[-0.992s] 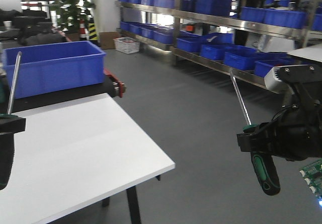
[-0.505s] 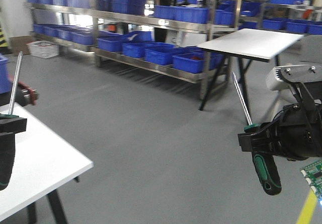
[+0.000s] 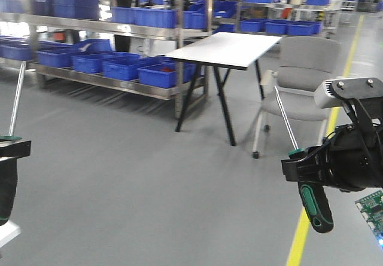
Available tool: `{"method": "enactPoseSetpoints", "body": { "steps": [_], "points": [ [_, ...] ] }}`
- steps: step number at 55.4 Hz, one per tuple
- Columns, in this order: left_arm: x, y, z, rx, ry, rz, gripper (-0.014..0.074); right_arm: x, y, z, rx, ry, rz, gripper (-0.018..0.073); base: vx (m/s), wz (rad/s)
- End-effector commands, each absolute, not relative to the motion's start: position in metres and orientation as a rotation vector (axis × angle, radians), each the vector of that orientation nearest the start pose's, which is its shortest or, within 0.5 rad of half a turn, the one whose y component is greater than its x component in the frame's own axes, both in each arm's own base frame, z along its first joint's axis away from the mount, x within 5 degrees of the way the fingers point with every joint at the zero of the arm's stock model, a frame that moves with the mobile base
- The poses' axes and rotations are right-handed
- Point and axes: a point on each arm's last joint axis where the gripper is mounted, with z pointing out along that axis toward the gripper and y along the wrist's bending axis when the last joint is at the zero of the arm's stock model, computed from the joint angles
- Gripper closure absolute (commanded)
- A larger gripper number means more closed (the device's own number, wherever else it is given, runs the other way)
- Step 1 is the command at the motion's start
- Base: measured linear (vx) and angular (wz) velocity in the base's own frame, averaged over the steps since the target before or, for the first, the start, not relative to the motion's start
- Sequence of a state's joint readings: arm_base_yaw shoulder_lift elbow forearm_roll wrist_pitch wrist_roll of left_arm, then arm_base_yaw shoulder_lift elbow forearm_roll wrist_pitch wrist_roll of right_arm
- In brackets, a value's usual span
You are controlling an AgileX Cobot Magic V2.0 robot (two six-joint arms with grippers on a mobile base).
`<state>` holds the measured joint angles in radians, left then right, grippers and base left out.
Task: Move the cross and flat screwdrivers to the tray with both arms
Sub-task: 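Drive the base away from the table holding both screwdrivers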
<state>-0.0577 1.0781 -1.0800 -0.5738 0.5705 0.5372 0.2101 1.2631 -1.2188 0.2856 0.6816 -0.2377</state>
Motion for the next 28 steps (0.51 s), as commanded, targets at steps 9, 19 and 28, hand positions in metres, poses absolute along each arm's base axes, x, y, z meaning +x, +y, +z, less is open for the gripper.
{"method": "enactPoseSetpoints", "body": {
  "steps": [9,19,28],
  "points": [
    [0.2228,-0.0386,0.4218,0.236,1.83,-0.306,0.0596,0.2611,0.0706,0.4107,-0.305,2.026,0.31,0.0567,0.24,-0.47],
    [0.2228,-0.0386,0.4218,0.236,1.83,-0.306,0.0596,0.2611,0.0706,0.4107,-0.305,2.026,0.31,0.0567,0.3,-0.35],
    [0.2228,-0.0386,0.4218,0.236,1.83,-0.306,0.0596,0.2611,0.0706,0.4107,-0.305,2.026,0.31,0.0567,0.36,-0.22]
  ]
}}
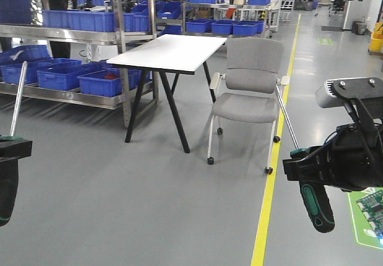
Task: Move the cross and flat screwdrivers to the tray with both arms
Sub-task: 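Drive the base away from the table holding both screwdrivers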
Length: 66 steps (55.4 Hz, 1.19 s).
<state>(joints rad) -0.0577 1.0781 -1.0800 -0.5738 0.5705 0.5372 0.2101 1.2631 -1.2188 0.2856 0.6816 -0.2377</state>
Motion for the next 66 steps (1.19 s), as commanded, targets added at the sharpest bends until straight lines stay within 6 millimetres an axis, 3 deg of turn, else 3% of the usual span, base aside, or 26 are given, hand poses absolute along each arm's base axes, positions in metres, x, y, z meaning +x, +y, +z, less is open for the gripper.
{"method": "enactPoseSetpoints", "body": {
  "steps": [1,27,66],
  "points": [
    [0.2228,-0.0386,0.4218,0.236,1.83,-0.306,0.0596,0.2611,0.0706,0.4107,-0.305,2.026,0.31,0.0567,0.4,-0.13],
    [0.2229,-0.0386,0.4218,0.235,1.83,-0.306,0.0596,0.2611,0.0706,0.4108,-0.305,2.025,0.31,0.0567,0.46,0.07],
    [0.2229,-0.0386,0.4218,0.235,1.83,-0.306,0.0596,0.2611,0.0706,0.4108,-0.305,2.025,0.31,0.0567,0.57,0.39]
  ]
}}
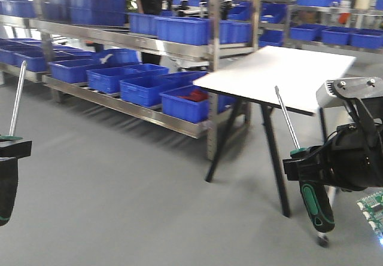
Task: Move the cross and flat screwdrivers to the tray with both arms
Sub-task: 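Drive the base away from the table holding both screwdrivers, then drive along the bin shelves to the grey tray under the blue bin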
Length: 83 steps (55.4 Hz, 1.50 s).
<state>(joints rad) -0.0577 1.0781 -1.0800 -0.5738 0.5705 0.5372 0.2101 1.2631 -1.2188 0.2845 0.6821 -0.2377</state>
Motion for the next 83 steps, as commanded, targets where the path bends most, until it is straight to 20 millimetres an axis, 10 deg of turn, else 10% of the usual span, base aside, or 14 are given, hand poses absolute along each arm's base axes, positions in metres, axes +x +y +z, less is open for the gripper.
{"method": "enactPoseSetpoints", "body": {
  "steps": [1,83],
  "points": [
    [0.2229,-0.0386,0.4218,0.235,1.83,-0.306,0.0596,0.2611,0.0706,0.4108,-0.305,2.025,0.31,0.0567,0.62,0.46],
    [0.2227,-0.0388,0.4214,0.238,1.834,-0.308,0.0596,0.2612,0.0705,0.4109,-0.304,2.024,0.309,0.0567,0.63,0.49]
  ]
}}
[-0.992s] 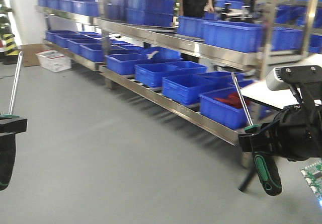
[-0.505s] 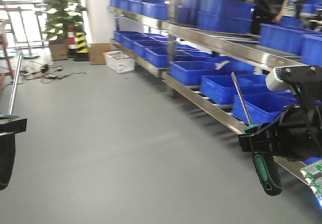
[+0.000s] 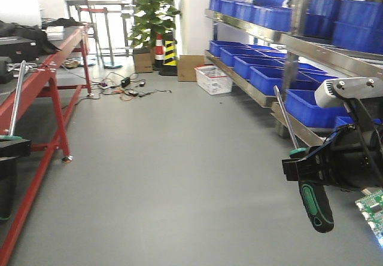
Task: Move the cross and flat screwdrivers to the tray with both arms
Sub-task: 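Drive along the bin shelves to the grey tray under the blue bin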
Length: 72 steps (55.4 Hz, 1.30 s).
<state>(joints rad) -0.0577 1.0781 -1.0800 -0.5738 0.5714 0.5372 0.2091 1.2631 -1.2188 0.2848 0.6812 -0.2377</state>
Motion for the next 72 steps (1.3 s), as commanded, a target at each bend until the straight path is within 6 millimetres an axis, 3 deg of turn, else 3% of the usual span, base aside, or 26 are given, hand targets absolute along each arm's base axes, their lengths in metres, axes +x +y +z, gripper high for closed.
{"method": "enactPoseSetpoints", "body": {
  "steps": [1,45,72],
  "points": [
    [0.2227,-0.0388,0.4214,0.238,1.834,-0.308,0.0596,0.2612,0.0705,0.4109,-0.304,2.024,0.309,0.0567,0.65,0.32],
    [0.2227,-0.0388,0.4215,0.238,1.833,-0.308,0.0596,0.2611,0.0706,0.4107,-0.305,2.026,0.31,0.0567,0.62,0.15],
    [0.2227,-0.0388,0.4215,0.238,1.833,-0.308,0.0596,0.2612,0.0705,0.4108,-0.304,2.025,0.309,0.0567,0.52,-0.38]
  ]
}}
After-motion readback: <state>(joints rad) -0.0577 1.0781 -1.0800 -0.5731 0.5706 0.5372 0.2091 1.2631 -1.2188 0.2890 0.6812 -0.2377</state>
